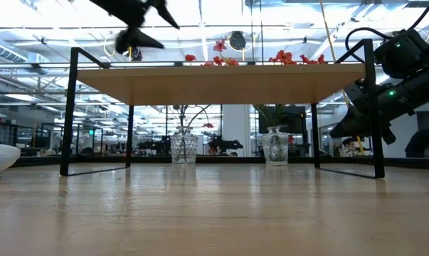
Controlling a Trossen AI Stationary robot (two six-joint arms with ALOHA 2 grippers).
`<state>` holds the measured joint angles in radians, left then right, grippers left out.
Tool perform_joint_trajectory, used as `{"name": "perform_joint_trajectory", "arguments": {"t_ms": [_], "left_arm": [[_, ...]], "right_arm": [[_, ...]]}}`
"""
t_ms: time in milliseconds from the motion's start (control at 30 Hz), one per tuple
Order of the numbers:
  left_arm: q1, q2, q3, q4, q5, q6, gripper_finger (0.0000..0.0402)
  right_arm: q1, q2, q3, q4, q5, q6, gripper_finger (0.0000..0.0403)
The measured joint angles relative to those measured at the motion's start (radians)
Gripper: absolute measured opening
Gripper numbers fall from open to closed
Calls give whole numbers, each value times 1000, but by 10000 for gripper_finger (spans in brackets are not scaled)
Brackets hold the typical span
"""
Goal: Pick and place flowers into a vace then onto a shelf
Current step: Put the white tulip into the left transparent flower vase
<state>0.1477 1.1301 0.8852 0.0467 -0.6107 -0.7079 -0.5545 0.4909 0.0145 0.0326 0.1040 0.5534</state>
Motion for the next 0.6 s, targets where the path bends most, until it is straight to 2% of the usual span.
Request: {"name": "perform_joint_trajectory", "arguments": {"t_ms": [133,233,400,600], "left_arm": [[-103,-110,0,-195,7,-271,292],[-207,-148,0,-331,8,-435,292],[-380,-154,-1,-516,58,-697,292],[-574,-118,-1,-573,95,-915,292]], "right_arm": [[0,1,0,0,0,-1,2],[0,1,0,0,0,-27,2],[0,3,0,0,0,-46,2],[0,4,0,0,-2,-42,2]]}}
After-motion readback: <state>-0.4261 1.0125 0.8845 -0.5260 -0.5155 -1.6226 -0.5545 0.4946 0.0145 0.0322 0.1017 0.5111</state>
